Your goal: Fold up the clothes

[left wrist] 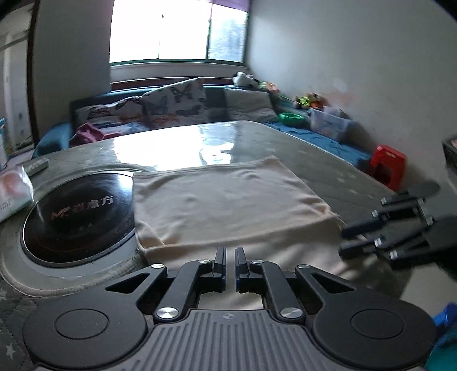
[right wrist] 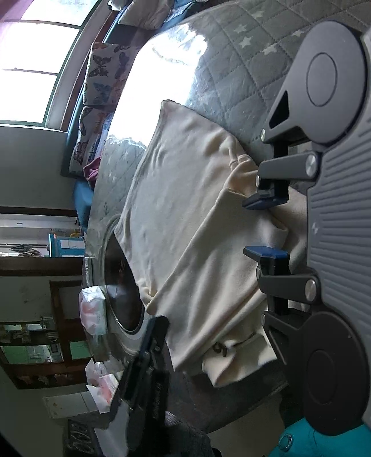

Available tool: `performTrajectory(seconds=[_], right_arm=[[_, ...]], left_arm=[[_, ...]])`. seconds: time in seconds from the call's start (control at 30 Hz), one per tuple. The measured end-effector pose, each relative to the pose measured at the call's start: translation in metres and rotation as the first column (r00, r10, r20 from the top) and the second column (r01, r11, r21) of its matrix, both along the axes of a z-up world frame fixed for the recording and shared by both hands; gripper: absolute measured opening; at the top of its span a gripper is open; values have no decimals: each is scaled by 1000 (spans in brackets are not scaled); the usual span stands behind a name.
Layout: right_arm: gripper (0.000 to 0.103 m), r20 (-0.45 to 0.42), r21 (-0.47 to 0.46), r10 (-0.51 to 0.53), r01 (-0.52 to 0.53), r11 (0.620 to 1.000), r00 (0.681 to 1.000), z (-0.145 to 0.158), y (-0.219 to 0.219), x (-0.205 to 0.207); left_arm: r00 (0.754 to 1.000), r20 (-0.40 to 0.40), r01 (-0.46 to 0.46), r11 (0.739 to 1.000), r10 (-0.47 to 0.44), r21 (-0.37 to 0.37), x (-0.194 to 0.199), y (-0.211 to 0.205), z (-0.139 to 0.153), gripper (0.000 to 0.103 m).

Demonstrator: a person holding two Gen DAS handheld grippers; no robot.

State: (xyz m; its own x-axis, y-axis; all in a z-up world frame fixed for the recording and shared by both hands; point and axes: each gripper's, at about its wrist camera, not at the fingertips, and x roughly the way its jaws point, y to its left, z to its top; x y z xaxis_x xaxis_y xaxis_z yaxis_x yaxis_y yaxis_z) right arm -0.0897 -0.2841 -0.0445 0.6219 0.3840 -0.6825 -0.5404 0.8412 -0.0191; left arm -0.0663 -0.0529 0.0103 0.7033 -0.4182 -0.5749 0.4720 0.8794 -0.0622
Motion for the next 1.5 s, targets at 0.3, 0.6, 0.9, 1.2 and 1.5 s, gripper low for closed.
performTrajectory(seconds=[0.3,0.6,0.9,1.2,1.5], right_arm=[[28,2,-14,18,-18,1000,1000,-2,1,-9],[28,14,-38,61,-60,997,998,8,6,-19],[36,28,-79,111,-108,991,993,15,13,-30],[56,35,-84,200,-196,977,979,22,15,-43],[55,63,-115,271,-262,958,961,3,30,-35]], left_arm=[[992,36,115,983,-122,145,-44,11,0,15],[962,121,194,927,-243,322,-70,-4,-27,43],[909,225,239,882,-351,407,-78,-19,-47,38],[947,191,210,947,-259,243,-42,-11,-27,9],[974,110,183,976,-196,117,3,-4,-12,9]])
